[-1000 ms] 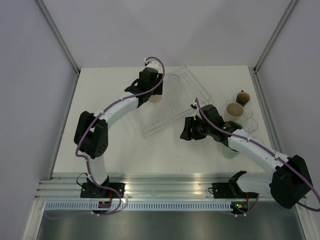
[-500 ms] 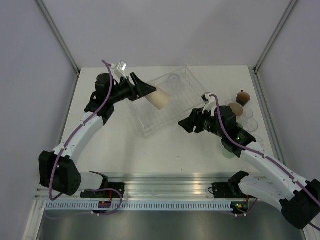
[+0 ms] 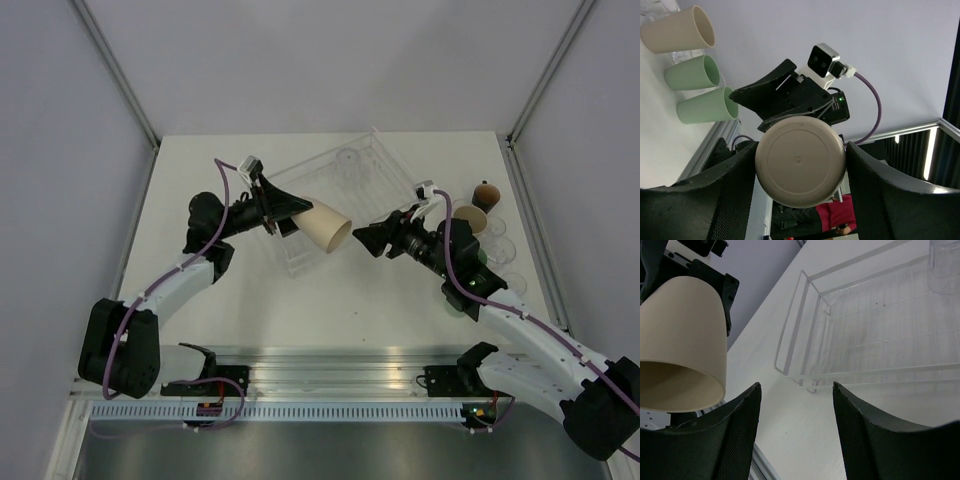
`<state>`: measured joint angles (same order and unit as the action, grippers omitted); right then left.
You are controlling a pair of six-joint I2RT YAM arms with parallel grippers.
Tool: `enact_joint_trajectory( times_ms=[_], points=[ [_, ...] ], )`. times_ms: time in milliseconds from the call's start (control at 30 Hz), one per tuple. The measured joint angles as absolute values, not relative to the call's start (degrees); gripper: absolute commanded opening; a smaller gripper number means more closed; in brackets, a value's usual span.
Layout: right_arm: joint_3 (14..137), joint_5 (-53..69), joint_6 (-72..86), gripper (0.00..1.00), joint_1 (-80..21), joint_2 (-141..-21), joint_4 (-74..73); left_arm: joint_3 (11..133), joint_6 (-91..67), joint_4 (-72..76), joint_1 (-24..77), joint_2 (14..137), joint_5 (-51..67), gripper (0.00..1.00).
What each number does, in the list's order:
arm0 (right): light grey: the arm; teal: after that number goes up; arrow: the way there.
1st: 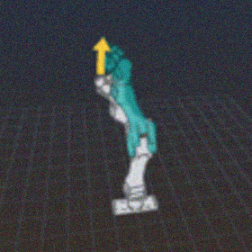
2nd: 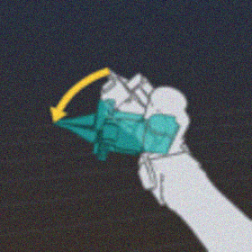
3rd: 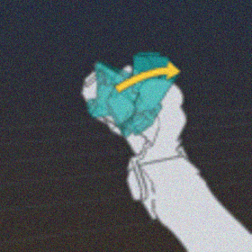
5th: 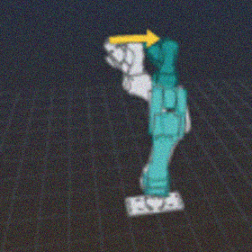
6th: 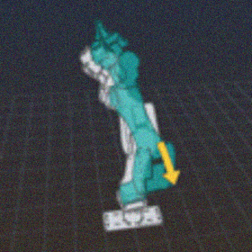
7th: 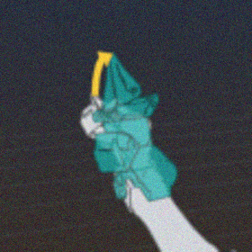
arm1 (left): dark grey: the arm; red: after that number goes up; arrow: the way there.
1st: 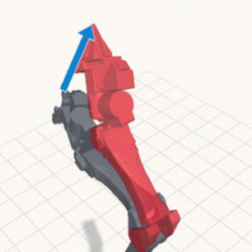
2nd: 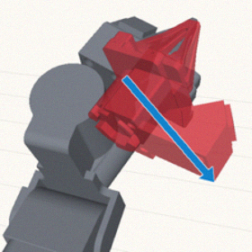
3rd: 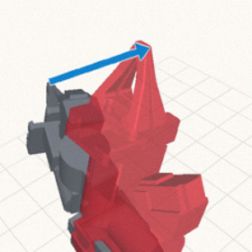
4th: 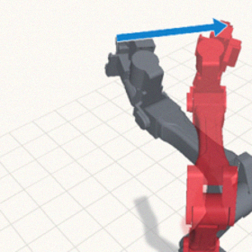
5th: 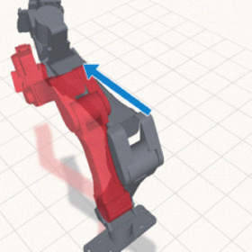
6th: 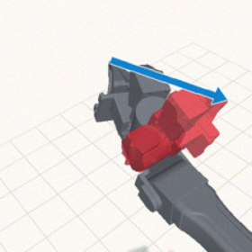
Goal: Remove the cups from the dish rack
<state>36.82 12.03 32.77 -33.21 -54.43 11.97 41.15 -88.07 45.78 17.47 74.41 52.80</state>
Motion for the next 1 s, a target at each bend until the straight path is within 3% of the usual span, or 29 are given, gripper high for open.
enact_joint_trajectory(
  times_ms=[667,1000],
  points=[
    [35.77,17.85,33.06,0.64,-33.23,-49.04,14.15,37.69,-92.75,51.07,17.43,73.84,52.88,0.02],
    [38.52,18.55,32.71,0.63,-38.15,-56.82,15.07,37.47,-92.71,49.87,17.43,73.8,52.6,0.02]
  ],
)
